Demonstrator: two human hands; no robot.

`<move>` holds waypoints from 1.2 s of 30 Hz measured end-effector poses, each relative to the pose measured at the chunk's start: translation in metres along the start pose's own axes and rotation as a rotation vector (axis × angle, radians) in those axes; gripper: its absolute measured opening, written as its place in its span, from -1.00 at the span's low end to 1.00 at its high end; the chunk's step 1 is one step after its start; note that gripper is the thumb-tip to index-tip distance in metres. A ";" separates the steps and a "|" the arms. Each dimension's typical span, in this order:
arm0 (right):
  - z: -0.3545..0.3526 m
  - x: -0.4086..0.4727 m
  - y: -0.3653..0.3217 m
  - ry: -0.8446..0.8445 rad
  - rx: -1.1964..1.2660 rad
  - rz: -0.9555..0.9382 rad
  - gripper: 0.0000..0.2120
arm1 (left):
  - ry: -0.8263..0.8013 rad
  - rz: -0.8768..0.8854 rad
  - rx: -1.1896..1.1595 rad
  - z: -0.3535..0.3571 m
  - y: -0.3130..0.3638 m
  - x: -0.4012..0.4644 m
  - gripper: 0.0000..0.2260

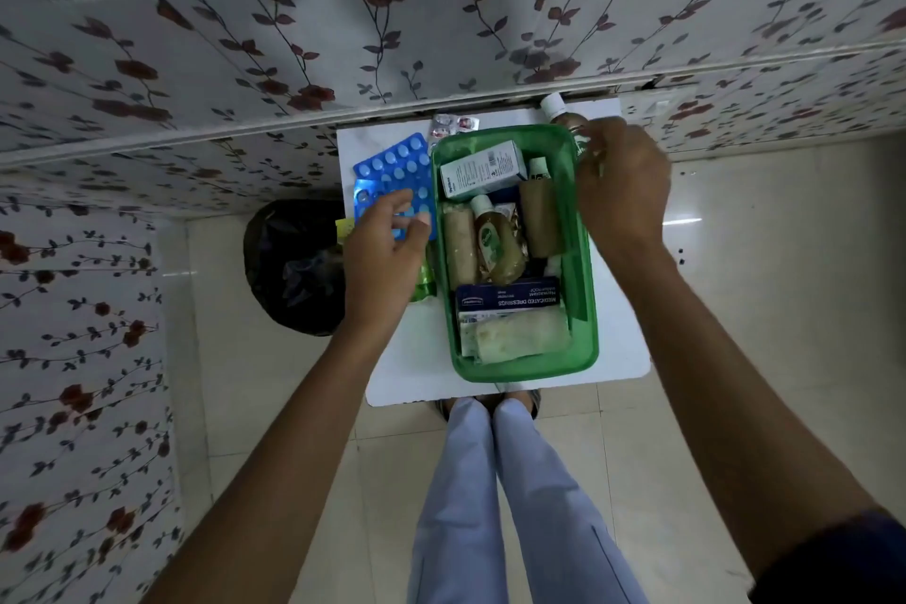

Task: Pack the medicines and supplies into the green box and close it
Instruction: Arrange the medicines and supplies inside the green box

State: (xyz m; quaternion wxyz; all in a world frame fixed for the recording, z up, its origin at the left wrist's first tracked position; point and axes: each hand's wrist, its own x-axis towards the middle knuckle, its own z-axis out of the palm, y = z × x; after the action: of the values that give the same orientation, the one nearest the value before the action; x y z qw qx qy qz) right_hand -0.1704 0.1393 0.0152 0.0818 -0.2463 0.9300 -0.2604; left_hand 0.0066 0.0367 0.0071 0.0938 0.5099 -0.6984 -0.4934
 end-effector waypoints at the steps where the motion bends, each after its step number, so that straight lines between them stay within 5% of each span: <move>1: 0.004 0.014 0.010 -0.018 -0.025 0.043 -0.71 | -0.051 0.001 0.023 0.004 0.002 0.001 -0.67; 8: 0.029 0.050 0.039 -0.474 -0.270 0.214 -0.57 | -0.087 0.082 0.111 0.025 -0.001 -0.006 -0.64; 11: 0.019 0.047 0.039 -0.413 -0.271 0.245 -0.64 | -0.121 0.075 0.077 0.025 -0.003 -0.004 -0.62; 14: -0.009 0.030 0.030 -0.170 -0.221 0.271 -0.63 | -0.147 -0.033 -0.079 0.018 -0.005 -0.002 -0.59; 17: -0.041 -0.002 0.012 -0.039 -0.074 0.213 -0.66 | 0.027 -0.078 -0.132 0.007 -0.006 -0.003 -0.72; 20: -0.054 -0.034 -0.011 -0.130 0.064 0.123 -0.65 | 0.180 -0.101 0.075 -0.003 -0.018 0.015 -0.74; 25: -0.024 -0.061 -0.038 -0.453 0.060 0.136 -0.52 | 0.064 -0.218 0.374 -0.007 -0.052 0.057 -0.50; 36: 0.011 -0.075 -0.034 -0.390 -0.224 -0.065 -0.54 | 0.319 -0.161 0.080 -0.011 -0.032 0.047 -0.73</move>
State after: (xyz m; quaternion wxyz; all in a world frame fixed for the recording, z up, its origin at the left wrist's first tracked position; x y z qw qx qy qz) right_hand -0.0884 0.1470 0.0258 0.2235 -0.3294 0.9113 -0.1055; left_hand 0.0120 -0.0069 -0.0304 0.1431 0.6391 -0.6508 -0.3840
